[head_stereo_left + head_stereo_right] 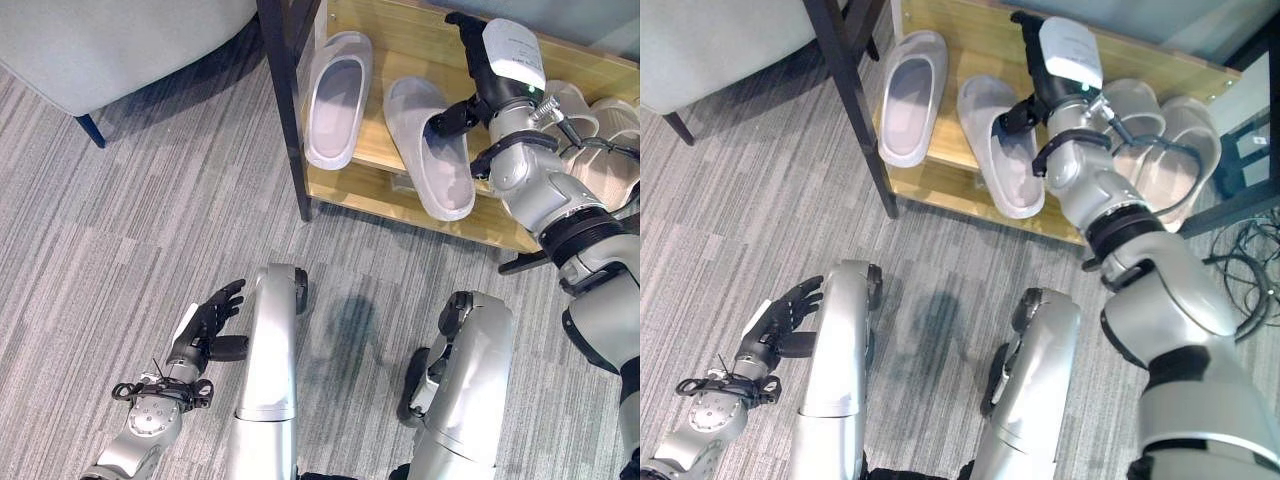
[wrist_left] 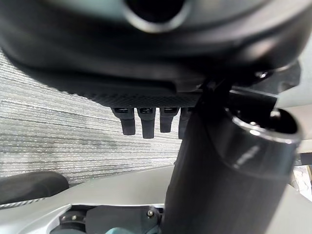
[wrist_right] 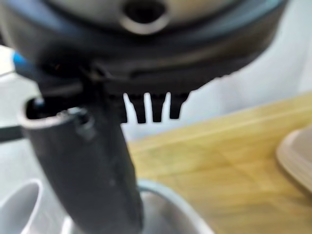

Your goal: Arrange the slippers neatly on the shoe rack.

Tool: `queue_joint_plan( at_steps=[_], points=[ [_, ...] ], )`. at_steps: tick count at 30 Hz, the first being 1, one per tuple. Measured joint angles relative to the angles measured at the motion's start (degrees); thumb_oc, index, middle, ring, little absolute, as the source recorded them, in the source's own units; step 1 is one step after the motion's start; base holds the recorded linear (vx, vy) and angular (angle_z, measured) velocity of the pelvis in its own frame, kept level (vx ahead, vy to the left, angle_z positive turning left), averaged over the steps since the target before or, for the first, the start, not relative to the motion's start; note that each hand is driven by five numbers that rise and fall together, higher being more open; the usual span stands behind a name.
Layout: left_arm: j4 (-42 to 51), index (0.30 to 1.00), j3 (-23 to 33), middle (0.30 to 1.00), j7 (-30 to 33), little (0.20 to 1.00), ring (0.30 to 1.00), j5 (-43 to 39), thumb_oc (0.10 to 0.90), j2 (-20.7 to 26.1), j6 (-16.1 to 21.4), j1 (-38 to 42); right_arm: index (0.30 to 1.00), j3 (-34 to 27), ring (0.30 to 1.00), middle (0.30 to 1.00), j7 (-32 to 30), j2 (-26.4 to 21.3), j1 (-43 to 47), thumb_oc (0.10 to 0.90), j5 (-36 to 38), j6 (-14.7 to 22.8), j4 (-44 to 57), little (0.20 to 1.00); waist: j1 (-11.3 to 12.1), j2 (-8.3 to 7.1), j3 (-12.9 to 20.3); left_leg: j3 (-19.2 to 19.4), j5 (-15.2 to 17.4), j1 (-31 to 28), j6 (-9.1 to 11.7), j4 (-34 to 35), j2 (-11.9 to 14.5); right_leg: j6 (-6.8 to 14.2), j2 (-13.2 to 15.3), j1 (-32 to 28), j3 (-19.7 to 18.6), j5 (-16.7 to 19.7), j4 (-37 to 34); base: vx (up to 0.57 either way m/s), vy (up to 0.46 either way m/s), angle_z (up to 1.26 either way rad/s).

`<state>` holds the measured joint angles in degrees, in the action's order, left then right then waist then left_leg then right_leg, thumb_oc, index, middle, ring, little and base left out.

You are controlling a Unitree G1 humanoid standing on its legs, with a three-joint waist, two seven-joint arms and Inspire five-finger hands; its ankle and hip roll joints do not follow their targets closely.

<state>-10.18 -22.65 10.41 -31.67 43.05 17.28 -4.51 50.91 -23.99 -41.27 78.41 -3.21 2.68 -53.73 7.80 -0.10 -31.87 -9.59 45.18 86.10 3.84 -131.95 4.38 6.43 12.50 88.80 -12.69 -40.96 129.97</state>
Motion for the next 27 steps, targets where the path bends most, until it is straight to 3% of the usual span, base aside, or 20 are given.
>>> queue_joint_plan(
  at_steps=[13,27],
  points=[
    [-0.6,0.900,0.0,0.900,-0.1,0.900,0.900,-0.2,0.800,0.0,0.1,0.0,0.900,4.2,0.900,0.900,3.9,-1.9,0.0,0.800,0.1,0.4,1.3,0.900,-0.2,-0.06,0.0,0.0,0.1,0.0,0.2,0.0,0.1,0.0,0.0,0.1,0.1,0.0,-0.1,0.00,0.000,0.00],
    [-1.1,0.900,1.6,0.900,-1.0,0.900,0.900,-0.3,0.800,0.1,0.1,-1.2,0.900,10.0,0.900,0.900,7.8,-12.7,2.5,0.800,3.9,2.4,12.0,0.900,-0.7,-0.69,0.1,-0.4,1.6,-0.6,0.3,-0.9,1.7,-0.1,-0.2,-0.1,0.6,0.0,-0.1,-0.01,0.003,-0.04]
  ],
)
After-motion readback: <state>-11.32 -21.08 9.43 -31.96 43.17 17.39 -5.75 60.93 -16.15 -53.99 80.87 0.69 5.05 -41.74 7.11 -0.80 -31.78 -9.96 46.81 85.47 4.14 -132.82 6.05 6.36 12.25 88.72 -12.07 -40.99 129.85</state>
